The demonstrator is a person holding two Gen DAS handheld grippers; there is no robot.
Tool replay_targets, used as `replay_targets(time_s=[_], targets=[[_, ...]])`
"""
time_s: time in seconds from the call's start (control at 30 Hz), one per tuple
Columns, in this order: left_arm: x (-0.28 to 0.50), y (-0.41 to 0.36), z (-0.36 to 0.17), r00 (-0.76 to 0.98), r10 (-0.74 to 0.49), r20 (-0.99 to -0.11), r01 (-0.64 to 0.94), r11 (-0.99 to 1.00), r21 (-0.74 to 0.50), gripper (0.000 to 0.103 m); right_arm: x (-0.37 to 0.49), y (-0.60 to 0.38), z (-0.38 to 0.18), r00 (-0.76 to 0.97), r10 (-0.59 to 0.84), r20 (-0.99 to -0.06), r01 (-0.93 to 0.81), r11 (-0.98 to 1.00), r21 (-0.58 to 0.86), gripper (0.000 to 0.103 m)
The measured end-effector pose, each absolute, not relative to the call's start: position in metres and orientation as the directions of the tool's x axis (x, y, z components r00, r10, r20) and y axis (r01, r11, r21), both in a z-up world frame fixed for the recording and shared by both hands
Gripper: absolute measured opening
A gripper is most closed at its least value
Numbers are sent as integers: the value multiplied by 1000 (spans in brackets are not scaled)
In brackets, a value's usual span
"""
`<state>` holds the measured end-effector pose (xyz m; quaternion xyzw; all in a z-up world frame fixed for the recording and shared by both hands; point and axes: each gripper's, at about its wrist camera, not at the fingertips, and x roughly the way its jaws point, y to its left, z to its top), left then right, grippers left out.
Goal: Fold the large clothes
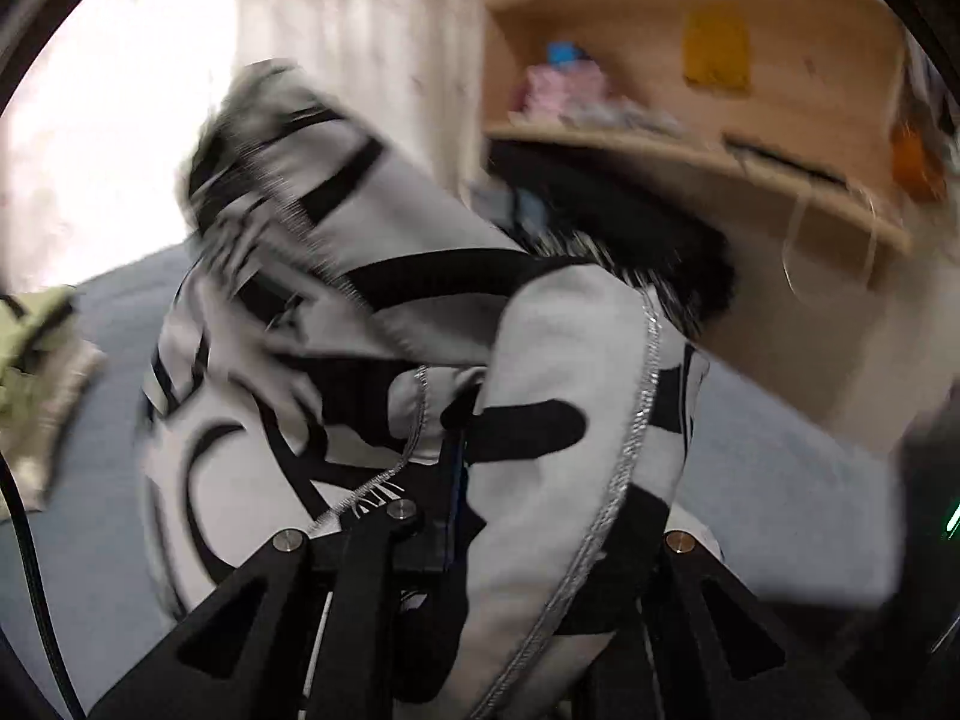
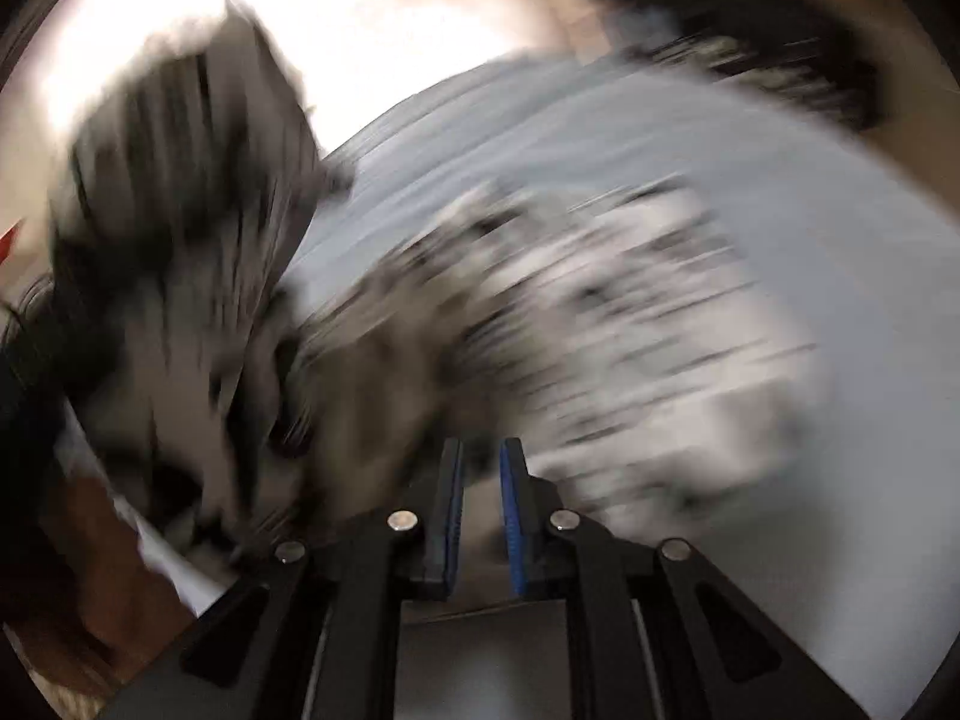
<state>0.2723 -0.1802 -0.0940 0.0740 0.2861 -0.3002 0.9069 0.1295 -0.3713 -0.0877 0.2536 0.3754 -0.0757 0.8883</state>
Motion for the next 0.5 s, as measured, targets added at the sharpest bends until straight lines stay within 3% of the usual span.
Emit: replay_targets(time_s=[0.13, 0.23, 0.47, 0.5], targets=[[259, -229, -164, 574, -395, -718, 635, 768, 84, 11, 112, -425, -91, 691, -37, -722, 440, 813, 380, 13], [253, -233, -184, 591, -351, -726, 640, 752, 157, 12, 106, -443, -101, 672, -13, -740, 464, 787, 407, 13], [256, -217, -155, 495, -369, -787, 652, 756, 56, 18, 113, -446, -96, 688, 103, -718, 370, 802, 469, 14], [255, -213, -150, 484, -376, -790, 649, 760, 36, 18, 118, -440, -93, 693, 115, -711, 354, 806, 475, 18]])
